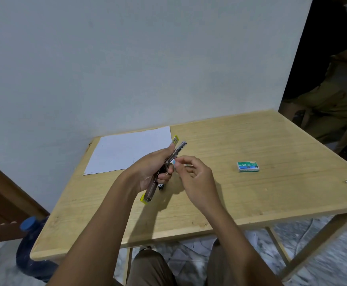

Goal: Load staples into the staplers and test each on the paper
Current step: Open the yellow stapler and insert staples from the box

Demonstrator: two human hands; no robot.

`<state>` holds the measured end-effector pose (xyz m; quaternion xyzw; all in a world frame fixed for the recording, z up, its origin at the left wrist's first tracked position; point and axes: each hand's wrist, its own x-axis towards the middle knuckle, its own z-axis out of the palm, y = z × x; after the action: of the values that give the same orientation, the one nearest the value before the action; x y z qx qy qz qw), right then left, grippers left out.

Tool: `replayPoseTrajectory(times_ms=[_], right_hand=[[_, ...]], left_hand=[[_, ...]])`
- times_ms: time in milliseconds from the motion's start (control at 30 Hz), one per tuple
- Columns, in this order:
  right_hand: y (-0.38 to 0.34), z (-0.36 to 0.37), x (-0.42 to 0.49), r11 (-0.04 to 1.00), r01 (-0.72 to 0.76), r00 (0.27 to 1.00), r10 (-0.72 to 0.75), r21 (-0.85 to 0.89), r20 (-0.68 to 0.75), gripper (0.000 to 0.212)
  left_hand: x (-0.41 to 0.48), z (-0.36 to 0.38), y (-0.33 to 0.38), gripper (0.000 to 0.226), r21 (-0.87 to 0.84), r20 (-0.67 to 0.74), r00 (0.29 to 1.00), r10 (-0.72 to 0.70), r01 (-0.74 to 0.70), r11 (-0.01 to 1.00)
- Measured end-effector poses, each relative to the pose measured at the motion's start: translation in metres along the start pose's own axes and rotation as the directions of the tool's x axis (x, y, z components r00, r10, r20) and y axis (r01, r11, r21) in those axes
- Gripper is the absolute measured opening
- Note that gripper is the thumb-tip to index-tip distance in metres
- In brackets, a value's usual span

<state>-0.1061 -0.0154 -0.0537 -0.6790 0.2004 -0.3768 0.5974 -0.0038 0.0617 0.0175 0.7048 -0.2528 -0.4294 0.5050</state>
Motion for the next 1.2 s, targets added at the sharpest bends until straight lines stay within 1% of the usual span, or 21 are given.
replayPoseTrajectory(times_ms=[67, 100, 167, 300, 367, 467, 533, 633, 800, 933, 1033, 1133, 1200], right_hand=[[0.001, -0.003, 0.001, 0.987, 0.108, 0.994, -0.105, -0.117, 0.024, 0.019], [0.001, -0.004, 0.002, 0.982, 0.129, 0.992, -0.125, -0.135, 0.036, 0.023], [0.000, -0.007, 0.004, 0.981, 0.131, 0.990, -0.124, -0.145, 0.062, 0.024], [0.001, -0.010, 0.011, 0.975, 0.119, 0.990, -0.102, -0.189, 0.100, 0.010], [0.000, -0.013, 0.013, 0.966, 0.137, 0.985, -0.109, -0.220, 0.131, 0.008], [-0.003, -0.017, 0.018, 0.963, 0.124, 0.980, -0.081, -0.238, 0.184, 0.006], [-0.004, -0.019, 0.020, 0.965, 0.126, 0.976, -0.080, -0.230, 0.201, 0.005], [-0.007, -0.021, 0.022, 0.965, 0.176, 0.964, -0.129, -0.196, 0.231, 0.005], [-0.009, -0.023, 0.024, 0.957, 0.225, 0.954, -0.177, -0.182, 0.244, 0.007], [-0.003, -0.021, 0.023, 0.975, 0.171, 0.973, -0.144, -0.142, 0.182, 0.005], [0.001, -0.020, 0.020, 0.987, 0.134, 0.977, -0.116, -0.086, 0.180, 0.006], [0.000, -0.020, 0.019, 0.993, 0.104, 0.984, -0.095, -0.054, 0.152, 0.016], [-0.001, -0.020, 0.021, 0.992, 0.110, 0.984, -0.101, -0.054, 0.144, 0.018]], left_hand=[[0.001, 0.002, -0.001, 0.052, 0.032, 0.009, 1.000, -0.007, 0.006, 0.999], [0.002, 0.003, -0.002, 0.051, 0.038, 0.009, 1.000, -0.006, 0.006, 0.999], [0.004, 0.003, -0.004, 0.049, 0.049, -0.002, 1.000, 0.000, 0.000, 0.999], [0.005, 0.003, -0.006, 0.048, 0.058, -0.009, 1.000, -0.002, 0.002, 0.998], [0.005, 0.003, -0.004, 0.048, 0.084, -0.007, 1.000, -0.004, 0.005, 0.996], [0.004, 0.004, -0.003, 0.044, 0.099, -0.006, 1.000, -0.020, 0.021, 0.995], [0.004, 0.003, -0.002, 0.043, 0.098, 0.007, 0.999, -0.040, 0.039, 0.994], [0.004, 0.003, 0.000, 0.043, 0.090, 0.034, 0.998, -0.058, 0.055, 0.994], [0.003, 0.003, 0.003, 0.046, 0.063, 0.060, 0.997, -0.055, 0.051, 0.997], [0.004, 0.002, 0.002, 0.051, 0.008, 0.055, 0.997, -0.048, 0.048, 0.999], [0.004, 0.001, 0.002, 0.051, 0.049, 0.058, 0.997, -0.054, 0.052, 0.997], [0.005, 0.000, 0.002, 0.048, 0.090, 0.074, 0.995, -0.071, 0.064, 0.994], [0.004, -0.001, 0.002, 0.046, 0.097, 0.074, 0.994, -0.078, 0.071, 0.993]])
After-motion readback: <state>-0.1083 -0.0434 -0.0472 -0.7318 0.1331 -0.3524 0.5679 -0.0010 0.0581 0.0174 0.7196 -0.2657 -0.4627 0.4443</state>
